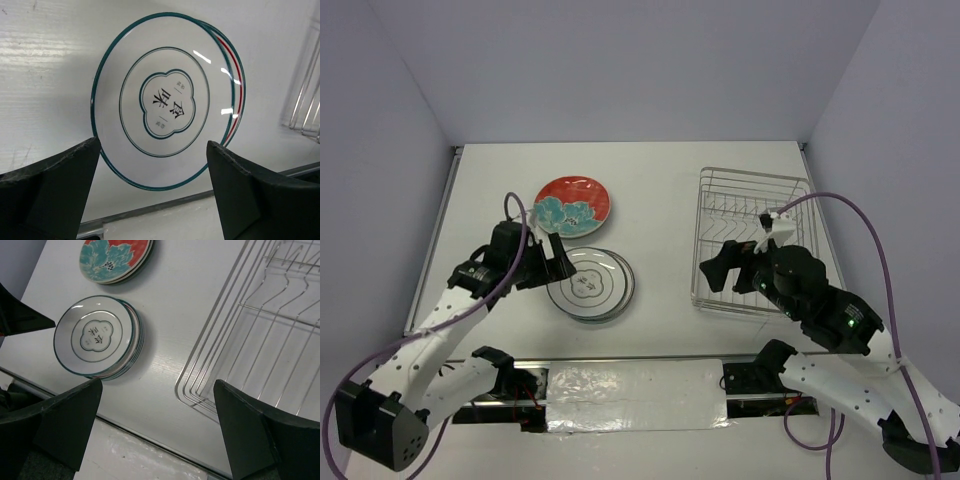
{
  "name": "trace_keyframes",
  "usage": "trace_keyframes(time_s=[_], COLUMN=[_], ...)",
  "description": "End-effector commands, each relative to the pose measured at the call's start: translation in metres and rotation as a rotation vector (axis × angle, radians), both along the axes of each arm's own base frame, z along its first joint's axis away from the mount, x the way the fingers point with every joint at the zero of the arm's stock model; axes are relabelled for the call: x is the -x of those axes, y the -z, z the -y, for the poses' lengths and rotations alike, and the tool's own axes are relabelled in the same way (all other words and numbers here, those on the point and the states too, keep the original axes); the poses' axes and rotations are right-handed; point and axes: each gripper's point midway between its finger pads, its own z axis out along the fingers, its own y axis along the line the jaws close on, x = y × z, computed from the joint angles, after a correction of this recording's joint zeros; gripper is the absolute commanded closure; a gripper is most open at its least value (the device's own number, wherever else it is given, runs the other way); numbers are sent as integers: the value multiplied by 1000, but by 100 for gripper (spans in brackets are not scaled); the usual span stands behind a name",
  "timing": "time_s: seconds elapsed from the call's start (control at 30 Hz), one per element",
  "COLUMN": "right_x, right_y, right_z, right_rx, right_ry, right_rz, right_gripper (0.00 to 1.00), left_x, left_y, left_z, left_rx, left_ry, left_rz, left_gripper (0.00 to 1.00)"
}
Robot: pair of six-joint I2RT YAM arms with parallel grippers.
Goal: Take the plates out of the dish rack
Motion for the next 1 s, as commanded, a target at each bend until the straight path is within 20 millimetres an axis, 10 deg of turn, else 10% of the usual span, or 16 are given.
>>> trace_keyframes(time_s=[0.0,0.23,0.5,0.73,0.97], right_x=[4,13,11,31,44], right_y=[-17,-25,-37,-73,-79], right_z=[18,37,77,127,137], right_rx=[23,39,64,58,52], right_ry=[43,67,250,360,325], right_rz=[34,60,106,212,263], right_gripper=[0,0,0,0,0], left_x=[-6,-8,-27,-6,24], left_y=[4,17,-75,-148,-153], left_z=[3,0,-69,-122,-143], left_rx=[-38,-76,-294,-384,-337], left_ry=[54,37,-223,-430,-526], left_rz=[-35,-107,211,437,584], left_gripper=[0,0,0,1,0])
